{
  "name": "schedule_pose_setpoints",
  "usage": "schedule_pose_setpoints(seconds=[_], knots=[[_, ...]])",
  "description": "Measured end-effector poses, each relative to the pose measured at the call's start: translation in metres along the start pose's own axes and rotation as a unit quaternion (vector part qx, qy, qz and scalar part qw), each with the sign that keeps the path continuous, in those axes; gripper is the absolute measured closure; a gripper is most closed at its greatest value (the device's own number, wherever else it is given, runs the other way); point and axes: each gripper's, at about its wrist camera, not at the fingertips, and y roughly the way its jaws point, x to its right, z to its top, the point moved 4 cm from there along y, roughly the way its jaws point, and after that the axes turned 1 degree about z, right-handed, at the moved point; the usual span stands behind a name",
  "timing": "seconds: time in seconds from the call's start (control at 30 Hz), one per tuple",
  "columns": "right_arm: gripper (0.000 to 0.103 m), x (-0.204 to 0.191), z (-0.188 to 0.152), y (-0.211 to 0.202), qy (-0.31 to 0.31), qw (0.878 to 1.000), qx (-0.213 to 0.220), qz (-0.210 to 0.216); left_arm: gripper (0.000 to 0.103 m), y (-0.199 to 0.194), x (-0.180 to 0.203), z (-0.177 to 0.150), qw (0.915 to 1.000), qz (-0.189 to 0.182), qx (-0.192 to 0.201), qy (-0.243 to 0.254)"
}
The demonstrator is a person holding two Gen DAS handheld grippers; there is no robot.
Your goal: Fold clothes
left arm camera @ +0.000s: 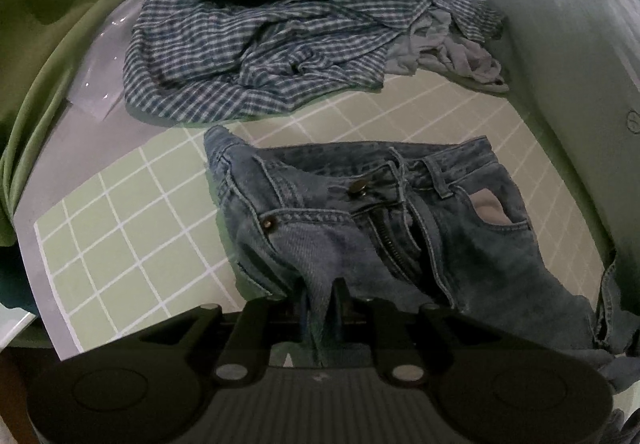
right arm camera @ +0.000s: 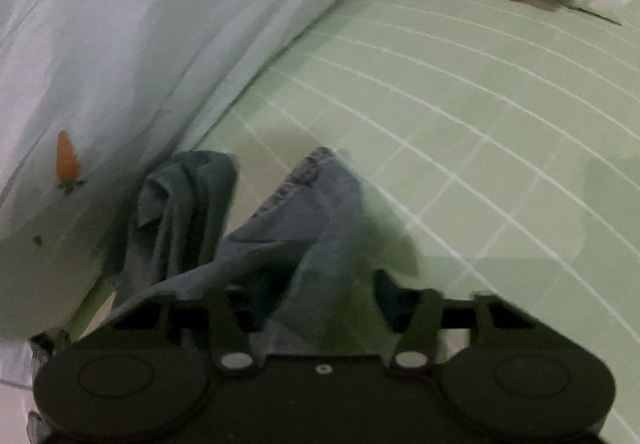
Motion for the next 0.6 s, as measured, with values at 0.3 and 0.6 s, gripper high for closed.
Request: schedule_pose_setpoints(seconds=[0.3,0.6], knots=[[0.1,0.025,0.017,-0.08,-0.126,0.955,0.155,-0.221,0.055,0.002,-0.006,-0.003,0.9999,0.005,0.006,-0.012],[0.099,0.071,-0.027,-0.063,-0.056,0.975,0.072,-0.203,0.049,0.016,-0.021,0.002,0.9985,-0.021,-0.002,-0.051]])
